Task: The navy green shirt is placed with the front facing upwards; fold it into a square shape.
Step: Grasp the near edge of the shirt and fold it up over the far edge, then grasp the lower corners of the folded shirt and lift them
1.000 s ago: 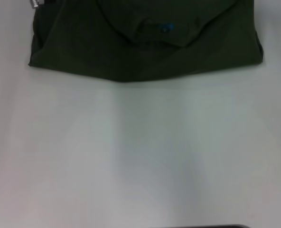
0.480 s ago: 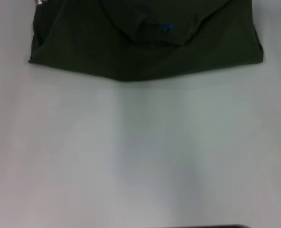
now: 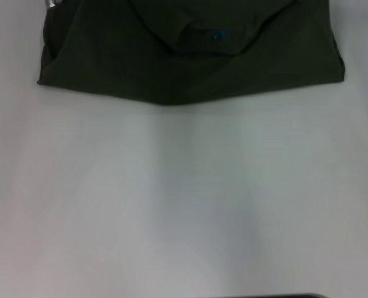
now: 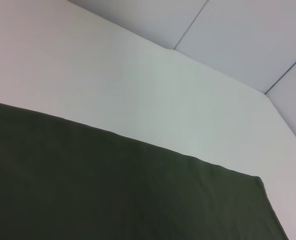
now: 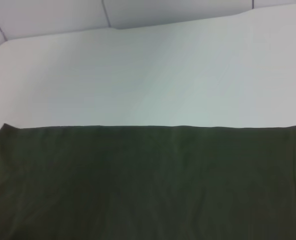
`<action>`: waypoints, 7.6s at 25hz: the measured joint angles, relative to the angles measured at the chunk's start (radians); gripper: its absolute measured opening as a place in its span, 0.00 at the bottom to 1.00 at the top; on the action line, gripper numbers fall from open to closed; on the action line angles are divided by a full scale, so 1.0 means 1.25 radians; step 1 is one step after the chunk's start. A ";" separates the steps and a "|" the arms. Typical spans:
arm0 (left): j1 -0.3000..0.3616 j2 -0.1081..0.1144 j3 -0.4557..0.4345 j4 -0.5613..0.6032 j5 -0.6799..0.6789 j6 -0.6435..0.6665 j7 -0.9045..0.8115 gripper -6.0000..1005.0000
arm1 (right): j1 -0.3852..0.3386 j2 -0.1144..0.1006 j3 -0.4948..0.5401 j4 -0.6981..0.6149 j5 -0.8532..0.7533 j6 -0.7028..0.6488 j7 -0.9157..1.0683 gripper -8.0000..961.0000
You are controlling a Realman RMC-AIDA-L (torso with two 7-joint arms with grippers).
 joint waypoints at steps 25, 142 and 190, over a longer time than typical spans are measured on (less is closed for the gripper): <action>0.007 -0.002 0.010 -0.005 0.000 -0.006 0.001 0.75 | 0.038 -0.009 -0.031 -0.018 -0.046 -0.011 -0.007 0.57; 0.210 0.137 0.112 -0.060 -0.159 0.356 0.124 0.75 | -0.269 -0.035 0.216 -0.131 0.146 -0.653 -0.113 0.97; 0.257 0.086 0.073 -0.018 -0.048 0.214 0.292 0.74 | -0.251 -0.048 0.213 -0.125 0.144 -0.675 -0.055 0.97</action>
